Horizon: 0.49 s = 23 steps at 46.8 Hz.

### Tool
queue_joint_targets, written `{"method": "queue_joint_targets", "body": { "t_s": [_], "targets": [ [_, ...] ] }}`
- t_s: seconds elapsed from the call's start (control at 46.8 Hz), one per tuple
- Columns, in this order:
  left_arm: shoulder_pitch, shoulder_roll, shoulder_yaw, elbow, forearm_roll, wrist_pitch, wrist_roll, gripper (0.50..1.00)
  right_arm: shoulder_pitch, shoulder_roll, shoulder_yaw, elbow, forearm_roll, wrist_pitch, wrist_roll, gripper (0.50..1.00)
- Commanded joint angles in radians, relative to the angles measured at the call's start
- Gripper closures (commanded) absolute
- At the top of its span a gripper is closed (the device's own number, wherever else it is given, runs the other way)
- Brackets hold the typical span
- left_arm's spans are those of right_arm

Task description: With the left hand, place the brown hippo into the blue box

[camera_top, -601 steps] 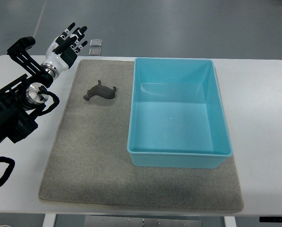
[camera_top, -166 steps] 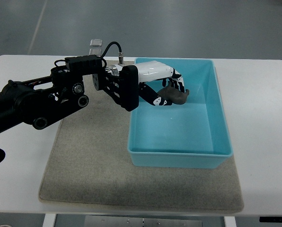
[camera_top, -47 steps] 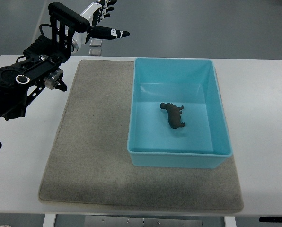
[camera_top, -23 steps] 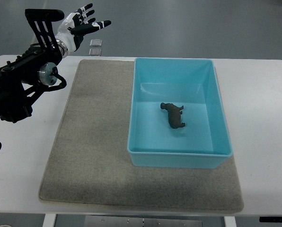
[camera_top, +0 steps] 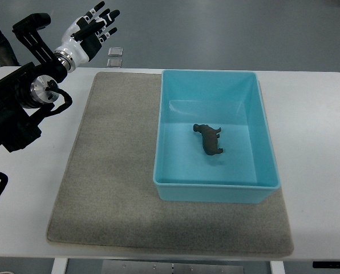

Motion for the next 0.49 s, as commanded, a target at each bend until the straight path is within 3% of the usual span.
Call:
{"method": "queue_joint_targets", "body": {
  "t_s": [0.0,0.192,0.47],
  "targets": [
    [0.01,-0.005,-0.034,0.0,0.001,-0.006,0.001,0.504,0.0,0.0,0.0,0.001,0.0,0.0,0.0,0.564],
    [0.035,-0.013,-0.048,0.0,0.001,-0.089,-0.01,0.504,0.0,0.0,0.0,0.001,0.0,0.0,0.0,0.564],
    [0.064,-0.013,-0.077,-0.007,0.001,-0.091,-0.01,0.504,0.0,0.0,0.0,0.001,0.0,0.0,0.0,0.564]
  ]
}}
